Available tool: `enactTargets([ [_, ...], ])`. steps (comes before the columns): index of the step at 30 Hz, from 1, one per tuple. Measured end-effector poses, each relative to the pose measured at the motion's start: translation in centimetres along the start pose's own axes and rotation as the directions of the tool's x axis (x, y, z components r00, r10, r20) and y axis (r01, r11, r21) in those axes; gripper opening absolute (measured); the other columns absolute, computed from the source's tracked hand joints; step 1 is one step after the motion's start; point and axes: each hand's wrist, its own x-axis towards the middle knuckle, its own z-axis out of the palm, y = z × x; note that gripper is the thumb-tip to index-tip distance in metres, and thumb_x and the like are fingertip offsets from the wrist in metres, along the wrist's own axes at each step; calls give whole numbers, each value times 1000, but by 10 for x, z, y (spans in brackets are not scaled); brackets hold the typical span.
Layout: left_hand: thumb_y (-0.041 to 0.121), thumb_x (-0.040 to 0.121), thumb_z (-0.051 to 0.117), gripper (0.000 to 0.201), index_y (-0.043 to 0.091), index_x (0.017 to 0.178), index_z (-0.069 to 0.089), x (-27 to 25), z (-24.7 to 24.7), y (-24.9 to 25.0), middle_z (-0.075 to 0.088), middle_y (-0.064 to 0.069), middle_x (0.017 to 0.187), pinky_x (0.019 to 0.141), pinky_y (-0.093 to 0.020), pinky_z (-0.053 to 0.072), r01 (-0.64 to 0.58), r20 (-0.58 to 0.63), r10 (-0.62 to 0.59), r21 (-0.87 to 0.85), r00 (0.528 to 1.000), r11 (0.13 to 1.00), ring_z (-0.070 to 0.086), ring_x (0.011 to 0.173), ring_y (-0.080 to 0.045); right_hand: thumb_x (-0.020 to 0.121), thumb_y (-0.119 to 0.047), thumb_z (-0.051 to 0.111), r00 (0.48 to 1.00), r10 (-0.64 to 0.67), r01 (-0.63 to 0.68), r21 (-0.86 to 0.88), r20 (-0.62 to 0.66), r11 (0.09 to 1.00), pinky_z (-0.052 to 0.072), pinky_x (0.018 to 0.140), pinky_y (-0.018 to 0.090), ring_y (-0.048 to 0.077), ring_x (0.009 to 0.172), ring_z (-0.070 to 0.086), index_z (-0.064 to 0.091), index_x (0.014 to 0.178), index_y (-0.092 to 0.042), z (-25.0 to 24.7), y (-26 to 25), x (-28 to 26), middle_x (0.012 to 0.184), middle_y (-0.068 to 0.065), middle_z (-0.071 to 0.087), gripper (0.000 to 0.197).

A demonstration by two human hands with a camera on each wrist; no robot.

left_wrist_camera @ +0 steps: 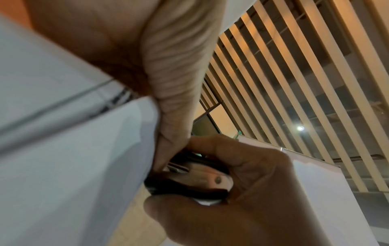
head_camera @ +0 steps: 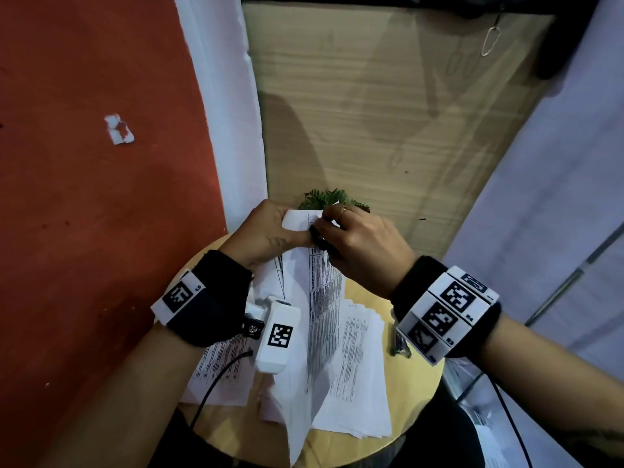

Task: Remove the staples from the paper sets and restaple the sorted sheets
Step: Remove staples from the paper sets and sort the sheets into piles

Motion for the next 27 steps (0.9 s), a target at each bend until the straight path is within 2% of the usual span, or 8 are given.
enactTargets([
  [5, -3, 64, 80, 24, 0, 86, 70, -2, 1, 2, 65, -13, 88, 82, -34, 48, 30, 18, -29, -48, 999, 998, 59, 84, -18, 70, -14, 45, 1000, -13, 14, -33, 26, 999, 38, 37, 22, 28, 65, 63, 68, 77, -7, -2, 2, 0, 77, 10, 65, 25],
  [7, -7, 68, 76, 23, -5, 90, 68, -2, 1, 2, 64, -15, 90, 85, -36, 48, 41, 21, -40, -57, 999, 998, 58, 86, -20, 65, -10, 65, 999, -25, 28, -77, 37, 997, 32, 38, 19, 27, 64, 63, 69, 77, -7, -4, 3, 1, 75, 9, 65, 13],
  [10, -5, 66, 78, 28, -6, 91, 68, -1, 1, 1, 63, -14, 90, 85, -35, 48, 61, 34, -58, -74, 998, 995, 58, 86, -19, 52, -12, 80, 998, -31, 41, -164, 63, 986, 20, 43, 17, 24, 60, 62, 71, 73, -11, -9, 2, 3, 72, 5, 66, 24],
  [13, -9, 70, 73, 18, 2, 84, 69, 0, 2, 0, 67, -4, 81, 80, -28, 51, 69, 47, -65, -79, 997, 994, 61, 78, -12, 60, -18, 67, 994, -76, 90, -201, 79, 976, 15, 46, 18, 23, 56, 60, 70, 70, -14, -11, 5, 5, 69, 3, 65, 11],
  [15, -11, 71, 70, 20, 5, 81, 68, 1, 1, -1, 69, 5, 73, 73, -19, 52, 62, 66, -56, -88, 996, 994, 61, 72, -5, 66, -20, 51, 990, -92, 112, -206, 105, 972, 14, 46, 19, 23, 54, 59, 70, 69, -14, -12, 5, 6, 66, 1, 64, 19],
  [19, -11, 72, 68, 19, 3, 85, 66, 1, -1, 2, 68, 7, 72, 69, -16, 52, 61, 106, -51, -100, 993, 993, 62, 70, -3, 55, -12, 75, 982, -133, 154, -160, 132, 975, 17, 46, 20, 26, 53, 58, 69, 71, -9, -13, 10, 9, 66, 5, 64, 17],
  [24, -16, 75, 62, 25, 8, 80, 62, -1, -3, 12, 69, 10, 63, 60, -13, 50, 69, 168, -54, -83, 984, 994, 62, 62, 1, 65, -18, 46, 963, -194, 199, -12, 188, 980, 26, 40, 20, 28, 53, 59, 66, 69, -7, -15, 14, 14, 64, 8, 61, 23],
  [27, -19, 76, 58, 28, 9, 77, 60, -1, -5, 16, 68, 7, 58, 54, -14, 50, 96, 197, -76, -93, 978, 991, 62, 55, 0, 55, -9, 69, 949, -239, 244, 0, 203, 970, 32, 38, 22, 30, 52, 58, 65, 70, -5, -14, 16, 17, 64, 11, 60, 17],
])
